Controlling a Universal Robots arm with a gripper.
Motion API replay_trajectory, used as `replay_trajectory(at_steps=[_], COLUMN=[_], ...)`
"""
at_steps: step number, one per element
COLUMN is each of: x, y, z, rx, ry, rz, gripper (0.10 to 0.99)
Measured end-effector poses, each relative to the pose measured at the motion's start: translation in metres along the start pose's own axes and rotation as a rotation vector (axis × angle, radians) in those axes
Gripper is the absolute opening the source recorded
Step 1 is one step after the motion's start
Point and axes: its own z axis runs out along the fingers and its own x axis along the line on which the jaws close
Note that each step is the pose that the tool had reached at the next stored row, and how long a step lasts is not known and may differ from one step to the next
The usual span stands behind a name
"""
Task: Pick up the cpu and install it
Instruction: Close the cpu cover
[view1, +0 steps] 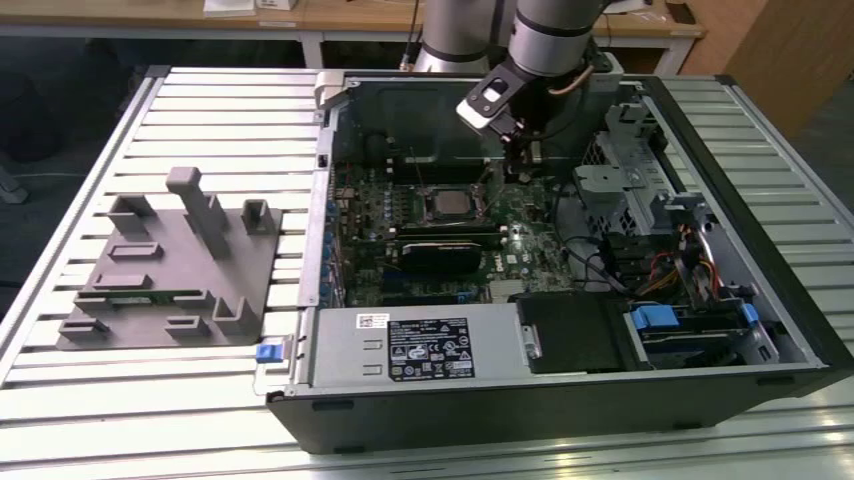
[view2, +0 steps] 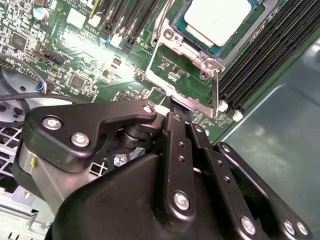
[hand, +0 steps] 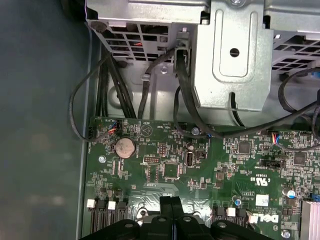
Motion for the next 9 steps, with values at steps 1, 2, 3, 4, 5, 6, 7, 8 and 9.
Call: replay_trajectory(at_steps=[1, 2, 3, 4, 5, 6, 7, 8, 9], x=[0.0, 0.0, 0.0001, 0.0001, 0.0001, 0.0002, 0.0002, 0.0003, 0.0004], y=[-0.0006, -0.0011, -0.0017, -0.0023, -0.003, -0.0037, -0.0046, -0.0056, -0.0068], z=[0.0, 0.0, 0.0, 0.0, 0.0, 0.0, 0.0, 0.0, 0.0001], rx=[0.0, 0.0, 0.0, 0.0, 0.0, 0.0, 0.0, 0.0, 0.0], ry=[0.0, -0.0001, 0.0, -0.0001, -0.0001, 0.0, -0.0001, -0.0001, -0.0001], rz=[0.0, 0.0, 0.0, 0.0, 0.0, 0.0, 0.0, 0.0, 0.0], gripper=[0.118, 0.118, 0.118, 0.118, 0.118, 0.118, 0.118, 0.118, 0.118])
